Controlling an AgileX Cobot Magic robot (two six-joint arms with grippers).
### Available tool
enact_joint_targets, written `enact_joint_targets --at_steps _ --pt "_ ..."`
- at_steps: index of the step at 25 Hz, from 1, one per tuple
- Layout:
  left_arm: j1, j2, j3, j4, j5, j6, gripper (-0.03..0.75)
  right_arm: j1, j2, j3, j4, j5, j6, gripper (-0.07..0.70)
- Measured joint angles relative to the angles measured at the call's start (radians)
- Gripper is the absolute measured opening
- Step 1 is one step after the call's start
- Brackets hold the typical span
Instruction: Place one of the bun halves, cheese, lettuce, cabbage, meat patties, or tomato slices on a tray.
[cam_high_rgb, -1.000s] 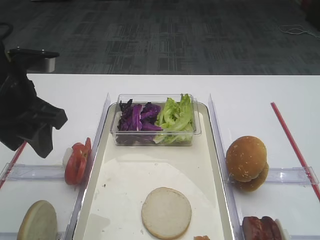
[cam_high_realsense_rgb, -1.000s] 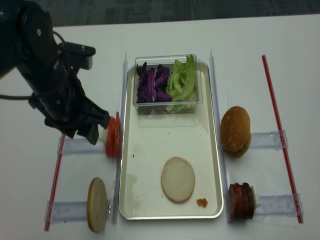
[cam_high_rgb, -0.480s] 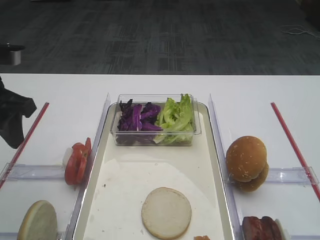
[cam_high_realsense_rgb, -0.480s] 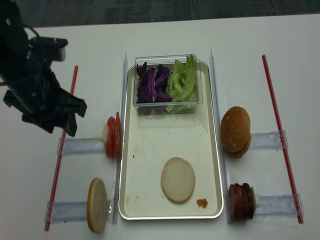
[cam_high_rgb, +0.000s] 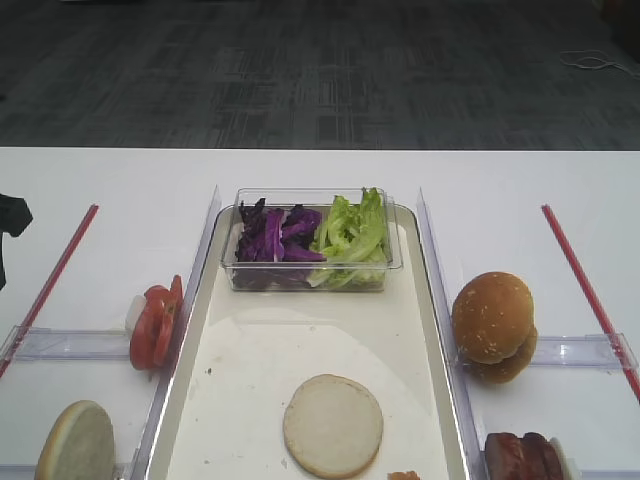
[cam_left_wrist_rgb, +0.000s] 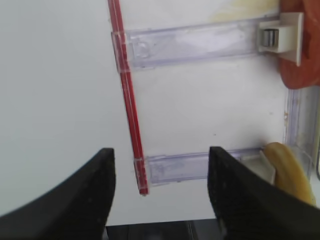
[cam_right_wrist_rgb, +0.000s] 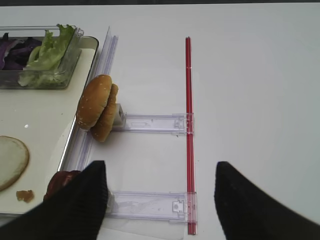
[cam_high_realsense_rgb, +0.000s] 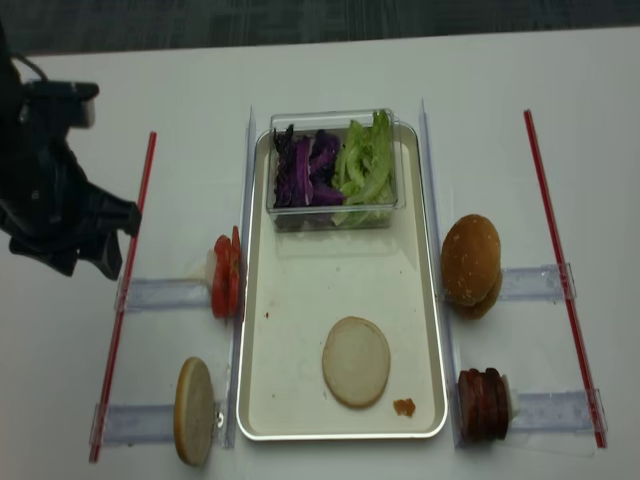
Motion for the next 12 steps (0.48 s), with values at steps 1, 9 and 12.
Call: enact_joint_targets --at_steps 1,9,12 --pt "0.001 -0.004 0.013 0.0 0.0 0.0 0.42 0.0 0.0 0.0 0.0 0.0 0.0 0.468" --pt "0.001 -0.136 0.085 0.001 0.0 0.0 0.42 0.0 0.0 0.0 0.0 0.0 0.0 0.468" --pt "0.001 -0.226 0.12 0.001 0.002 0.0 0.42 0.0 0.0 0.0 0.0 0.0 0.0 0.468"
